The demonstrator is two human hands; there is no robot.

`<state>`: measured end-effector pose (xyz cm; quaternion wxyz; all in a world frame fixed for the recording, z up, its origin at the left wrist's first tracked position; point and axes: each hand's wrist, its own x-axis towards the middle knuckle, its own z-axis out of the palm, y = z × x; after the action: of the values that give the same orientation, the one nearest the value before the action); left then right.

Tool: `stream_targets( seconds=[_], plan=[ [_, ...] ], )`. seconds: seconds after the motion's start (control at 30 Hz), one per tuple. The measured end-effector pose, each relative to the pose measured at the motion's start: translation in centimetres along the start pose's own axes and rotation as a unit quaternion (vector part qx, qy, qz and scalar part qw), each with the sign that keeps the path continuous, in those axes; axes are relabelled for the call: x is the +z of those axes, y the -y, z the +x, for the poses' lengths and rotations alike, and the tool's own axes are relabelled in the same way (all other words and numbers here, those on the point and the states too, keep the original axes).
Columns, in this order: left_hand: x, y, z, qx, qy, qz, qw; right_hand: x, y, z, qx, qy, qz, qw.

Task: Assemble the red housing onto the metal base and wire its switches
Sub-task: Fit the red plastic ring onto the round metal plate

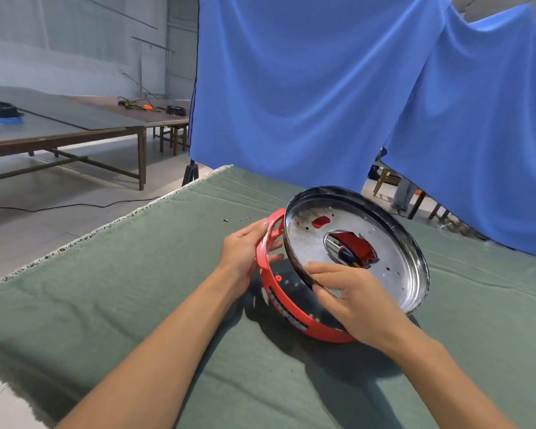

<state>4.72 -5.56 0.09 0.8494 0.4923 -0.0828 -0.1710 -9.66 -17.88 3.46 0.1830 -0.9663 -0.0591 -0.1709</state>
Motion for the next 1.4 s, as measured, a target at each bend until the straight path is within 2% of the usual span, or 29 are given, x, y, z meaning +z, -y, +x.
stream_targets(
  seconds=[0.1, 0.3, 0.47, 0.53, 0.63, 0.73, 0.8, 0.87, 1.17, 1.23, 1.33, 1.4],
  plan=[
    [0.0, 0.0, 0.0, 0.001, -0.001, 0.002, 1.0, -0.2, 0.5, 0.1, 0.016, -0.004, 0.038, 0.999],
    [-0.6, 0.3, 0.7, -0.027, 0.003, -0.003, 1.0, -3.4, 0.6, 0.8, 0.03, -0.071, 0.185, 0.98],
    [-0.9, 0.5, 0.7, -0.03, -0.002, -0.01, 1.0, -6.4, -0.1, 1.1, 0.118, -0.102, 0.299, 0.942],
    [-0.9, 0.3, 0.6, -0.03, 0.0, -0.013, 0.999, -7.2, -0.2, 1.1, 0.143, -0.105, 0.312, 0.933],
    [-0.9, 0.2, 0.4, -0.03, -0.001, -0.009, 1.0, -7.4, -0.1, 1.0, 0.142, -0.127, 0.288, 0.938],
    [-0.7, 0.0, 0.2, -0.024, 0.014, -0.01, 1.0, -4.9, 1.5, 1.0, 0.047, -0.102, 0.126, 0.986],
    [-0.5, -0.1, 0.2, -0.014, 0.023, -0.014, 1.0, -1.9, 2.4, 1.1, 0.003, -0.073, 0.039, 0.997],
    [-0.4, 0.0, 0.0, -0.008, 0.014, -0.017, 1.0, 0.3, 2.7, 1.5, 0.001, -0.076, -0.001, 0.997],
    [-0.1, 0.3, 0.2, -0.008, -0.043, -0.011, 0.999, 3.1, 3.8, 1.7, 0.0, -0.075, -0.105, 0.992],
    [-0.3, 0.2, 0.2, -0.041, -0.028, -0.004, 0.999, 3.4, 4.1, 1.7, -0.008, -0.072, -0.108, 0.992],
    [-0.3, 0.0, -0.1, -0.081, 0.057, -0.015, 0.995, 3.5, 4.1, 2.1, 0.004, -0.04, -0.082, 0.996],
    [-0.1, 0.4, 0.1, -0.07, 0.053, 0.048, 0.995, 3.2, 3.9, 2.6, 0.022, -0.018, -0.055, 0.998]
  ],
)
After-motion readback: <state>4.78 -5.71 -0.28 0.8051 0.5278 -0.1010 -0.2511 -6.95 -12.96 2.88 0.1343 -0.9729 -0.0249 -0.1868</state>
